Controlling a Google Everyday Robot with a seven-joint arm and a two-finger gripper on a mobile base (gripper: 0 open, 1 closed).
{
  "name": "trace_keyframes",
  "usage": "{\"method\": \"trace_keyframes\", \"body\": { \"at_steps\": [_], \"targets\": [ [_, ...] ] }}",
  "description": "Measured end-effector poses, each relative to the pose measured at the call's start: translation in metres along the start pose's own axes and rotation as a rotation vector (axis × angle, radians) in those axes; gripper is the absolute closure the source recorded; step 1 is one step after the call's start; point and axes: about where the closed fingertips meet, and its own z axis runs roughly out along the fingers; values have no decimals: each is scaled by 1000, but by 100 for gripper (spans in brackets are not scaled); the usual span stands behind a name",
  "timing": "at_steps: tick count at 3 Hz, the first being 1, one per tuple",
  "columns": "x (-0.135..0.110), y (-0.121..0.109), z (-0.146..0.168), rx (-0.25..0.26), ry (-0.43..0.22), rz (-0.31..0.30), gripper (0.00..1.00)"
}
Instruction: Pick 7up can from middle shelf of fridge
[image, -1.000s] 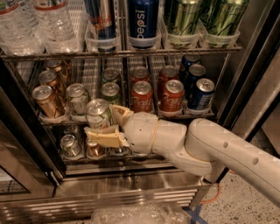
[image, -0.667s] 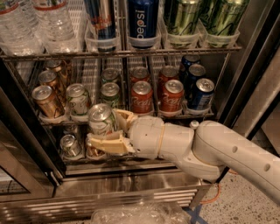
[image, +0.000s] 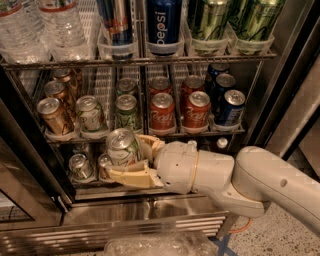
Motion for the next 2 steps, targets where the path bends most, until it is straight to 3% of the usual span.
{"method": "trace_keyframes", "body": {
  "at_steps": [1,2],
  "targets": [
    [-2,20,-13,13,27,1,100],
    [-2,20,-13,13,27,1,100]
  ]
}}
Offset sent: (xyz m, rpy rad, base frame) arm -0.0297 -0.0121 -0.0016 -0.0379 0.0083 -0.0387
